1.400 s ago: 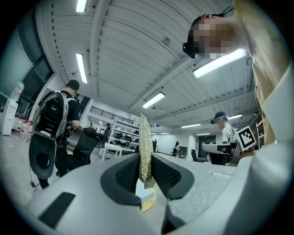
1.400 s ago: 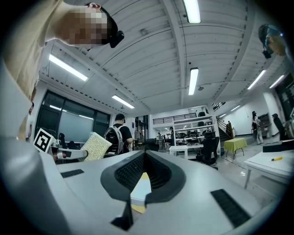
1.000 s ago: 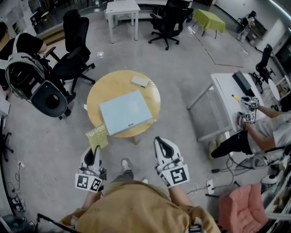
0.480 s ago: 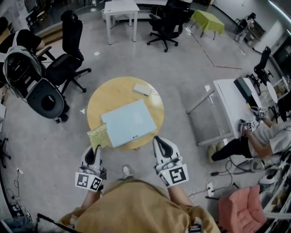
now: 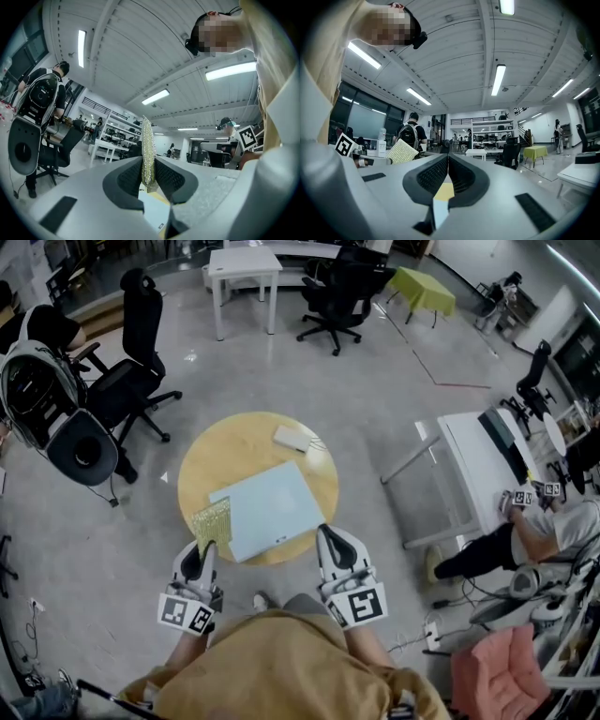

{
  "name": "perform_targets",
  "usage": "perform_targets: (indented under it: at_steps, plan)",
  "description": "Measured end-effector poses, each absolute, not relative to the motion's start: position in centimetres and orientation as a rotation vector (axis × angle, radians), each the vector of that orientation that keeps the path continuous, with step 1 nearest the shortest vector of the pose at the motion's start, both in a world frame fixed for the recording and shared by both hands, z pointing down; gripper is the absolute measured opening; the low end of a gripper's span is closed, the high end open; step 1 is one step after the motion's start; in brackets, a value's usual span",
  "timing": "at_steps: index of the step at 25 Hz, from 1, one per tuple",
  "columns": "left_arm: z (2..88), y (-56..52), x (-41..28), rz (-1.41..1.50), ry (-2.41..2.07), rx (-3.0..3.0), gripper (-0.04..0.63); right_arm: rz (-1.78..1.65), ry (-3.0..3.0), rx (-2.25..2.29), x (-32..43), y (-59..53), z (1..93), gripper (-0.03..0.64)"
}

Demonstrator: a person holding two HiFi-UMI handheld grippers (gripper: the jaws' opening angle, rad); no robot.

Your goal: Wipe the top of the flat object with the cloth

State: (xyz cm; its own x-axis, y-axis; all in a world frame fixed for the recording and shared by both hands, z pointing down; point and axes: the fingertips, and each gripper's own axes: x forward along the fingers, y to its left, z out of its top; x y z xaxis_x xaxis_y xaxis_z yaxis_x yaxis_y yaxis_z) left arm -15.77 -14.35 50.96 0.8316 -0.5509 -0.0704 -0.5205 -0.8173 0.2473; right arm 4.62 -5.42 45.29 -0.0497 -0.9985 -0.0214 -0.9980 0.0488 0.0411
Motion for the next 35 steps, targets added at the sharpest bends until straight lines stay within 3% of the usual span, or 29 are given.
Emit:
perform_targets:
  at_steps: [16,35]
  plan:
    - [52.2,-14.8,-4.4,-0.118,-0.973,2.721,0.064,-0.034,-2.422,2.031,16.1,-9.3,44.9,0.0]
    - [68.3,-15.0,9.0,0.138,-0.879,2.464,0.063,0.024,-2.452,2.035,22.3,-8.6,46.7,0.0]
